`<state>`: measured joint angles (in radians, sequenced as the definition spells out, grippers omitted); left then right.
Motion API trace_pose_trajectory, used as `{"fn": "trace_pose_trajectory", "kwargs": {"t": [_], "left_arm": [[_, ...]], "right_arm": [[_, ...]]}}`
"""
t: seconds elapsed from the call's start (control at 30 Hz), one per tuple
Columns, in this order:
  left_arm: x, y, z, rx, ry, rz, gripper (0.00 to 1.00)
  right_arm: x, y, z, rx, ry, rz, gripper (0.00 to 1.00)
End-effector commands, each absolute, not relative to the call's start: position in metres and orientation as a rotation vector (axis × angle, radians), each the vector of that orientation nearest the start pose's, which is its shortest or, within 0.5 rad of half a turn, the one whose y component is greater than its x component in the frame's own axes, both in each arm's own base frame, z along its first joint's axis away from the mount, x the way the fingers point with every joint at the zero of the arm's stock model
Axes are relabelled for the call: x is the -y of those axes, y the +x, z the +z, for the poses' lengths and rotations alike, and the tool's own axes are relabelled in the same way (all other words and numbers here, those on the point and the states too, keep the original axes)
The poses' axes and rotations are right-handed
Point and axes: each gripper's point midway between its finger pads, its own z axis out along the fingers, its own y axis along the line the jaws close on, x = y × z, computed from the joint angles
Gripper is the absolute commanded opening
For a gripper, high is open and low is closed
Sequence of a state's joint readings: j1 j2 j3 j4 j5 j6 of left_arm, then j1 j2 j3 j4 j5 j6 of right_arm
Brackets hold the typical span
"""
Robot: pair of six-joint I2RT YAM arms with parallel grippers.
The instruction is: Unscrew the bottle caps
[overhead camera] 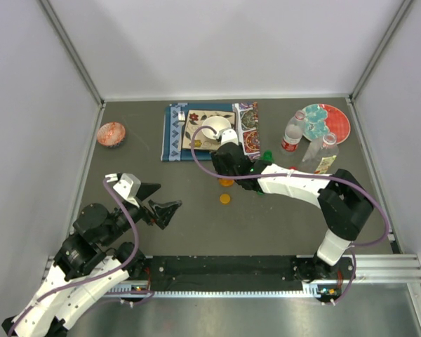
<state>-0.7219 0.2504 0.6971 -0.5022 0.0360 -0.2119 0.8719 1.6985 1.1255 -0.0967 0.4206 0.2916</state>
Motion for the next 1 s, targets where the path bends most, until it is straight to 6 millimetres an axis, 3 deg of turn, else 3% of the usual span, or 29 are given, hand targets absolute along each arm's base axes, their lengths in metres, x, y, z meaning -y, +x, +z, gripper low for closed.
{"fn": "trace_pose_trajectory", "kwargs": {"t": [0.0,0.1,0.2,0.33,0.4,0.43,0.5,0.57,0.6,0.67,0.73,0.77,0.8,0.83,0.87,0.93,0.97], "left_arm": [[0.150,0.144,0.291,-1.593,0.441,-0.769,0.99],[0.150,0.143,0.291,-1.592,0.441,-0.772,0.99],[0.150,0.143,0.292,-1.590,0.438,-0.772,0.99],[0.148,0.145,0.293,-1.589,0.428,-0.763,0.99],[0.148,0.147,0.293,-1.594,0.421,-0.758,0.99],[0.147,0.148,0.294,-1.594,0.411,-0.751,0.99],[0.149,0.152,0.293,-1.611,0.396,-0.751,0.99],[0.143,0.161,0.294,-1.625,0.329,-0.714,0.99],[0.149,0.166,0.291,-1.656,0.321,-0.724,0.99],[0.151,0.173,0.288,-1.710,0.262,-0.722,0.99],[0.159,0.185,0.277,-1.813,0.193,-0.720,0.99],[0.160,0.188,0.270,-1.857,0.172,-0.708,0.99],[0.165,0.194,0.261,-1.913,0.135,-0.697,0.99],[0.167,0.197,0.259,-1.929,0.131,-0.696,0.99],[0.169,0.199,0.255,-1.948,0.133,-0.691,0.99],[0.176,0.203,0.249,-1.968,0.140,-0.693,0.99],[0.178,0.203,0.249,-1.965,0.146,-0.701,0.99]], "right_arm": [[-0.307,0.343,0.125,-2.116,-0.369,0.213,0.62],[-0.307,0.341,0.126,-2.117,-0.370,0.223,0.63],[-0.310,0.341,0.148,-2.080,-0.358,0.266,0.67],[-0.311,0.340,0.222,-1.966,-0.330,0.345,0.73],[-0.304,0.336,0.280,-1.880,-0.316,0.380,0.76],[-0.300,0.333,0.300,-1.852,-0.311,0.394,0.77],[-0.284,0.321,0.351,-1.777,-0.293,0.421,0.79],[-0.270,0.311,0.374,-1.735,-0.281,0.430,0.79],[-0.253,0.297,0.393,-1.689,-0.270,0.444,0.79],[-0.234,0.282,0.399,-1.658,-0.256,0.437,0.80],[-0.205,0.261,0.394,-1.637,-0.236,0.434,0.80],[-0.197,0.257,0.374,-1.662,-0.238,0.411,0.81],[-0.180,0.243,0.382,-1.626,-0.209,0.437,0.81],[-0.174,0.238,0.377,-1.629,-0.203,0.442,0.81],[-0.168,0.233,0.360,-1.659,-0.212,0.423,0.82],[-0.151,0.220,0.363,-1.634,-0.174,0.448,0.83],[-0.145,0.217,0.353,-1.651,-0.175,0.433,0.84]]}}
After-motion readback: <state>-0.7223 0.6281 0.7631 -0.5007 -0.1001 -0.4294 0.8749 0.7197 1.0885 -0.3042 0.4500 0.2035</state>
